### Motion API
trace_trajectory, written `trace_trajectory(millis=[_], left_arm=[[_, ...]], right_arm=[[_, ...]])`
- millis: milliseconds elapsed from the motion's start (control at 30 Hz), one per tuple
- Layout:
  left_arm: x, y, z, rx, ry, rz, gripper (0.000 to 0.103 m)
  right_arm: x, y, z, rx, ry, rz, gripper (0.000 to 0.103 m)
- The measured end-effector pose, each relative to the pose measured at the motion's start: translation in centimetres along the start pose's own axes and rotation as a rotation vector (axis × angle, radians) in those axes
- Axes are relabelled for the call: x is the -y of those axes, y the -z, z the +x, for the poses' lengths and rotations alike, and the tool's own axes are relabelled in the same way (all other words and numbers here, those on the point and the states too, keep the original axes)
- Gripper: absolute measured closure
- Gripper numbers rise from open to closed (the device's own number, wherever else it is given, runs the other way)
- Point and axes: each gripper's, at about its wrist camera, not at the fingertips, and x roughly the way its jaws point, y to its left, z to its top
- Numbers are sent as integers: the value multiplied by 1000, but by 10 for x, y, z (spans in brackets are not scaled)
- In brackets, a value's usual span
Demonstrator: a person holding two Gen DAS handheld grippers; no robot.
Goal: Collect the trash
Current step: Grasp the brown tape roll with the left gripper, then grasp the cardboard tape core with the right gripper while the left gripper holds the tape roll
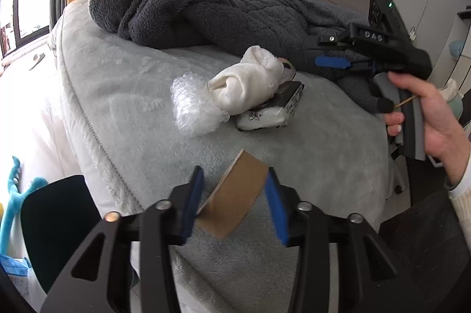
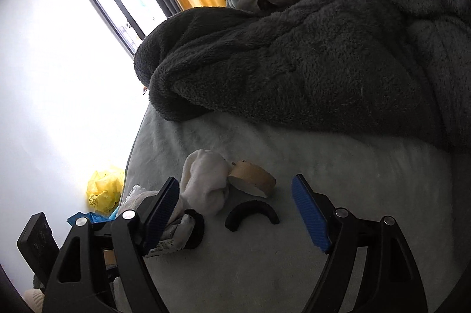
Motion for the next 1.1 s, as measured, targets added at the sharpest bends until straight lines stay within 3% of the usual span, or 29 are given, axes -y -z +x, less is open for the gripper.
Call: trace_trajectory(millis=[200,267,467,767,1000,1100], left_arm=[[6,-3,-2,6,6,3,80],[6,-6,-3,13,19,-1,80],[6,-9,-6,16,34,-14,80],[2,-16,-22,64,58,-49,80],[-10,-13,-31,70,25,-76,81],[-15,-11,-38,77,14,-92,80]], right_arm=[[10,-3,10,-22,2,21,24],[7,-5,14,-37,29,-19,35],[-4,-2,28,-92,124,-157,46],[-13,-3,48,-120,203,-231,66],[-17,-5,58,-132,249,-262,80],[-20,-8,65,-141,271,-276,94]])
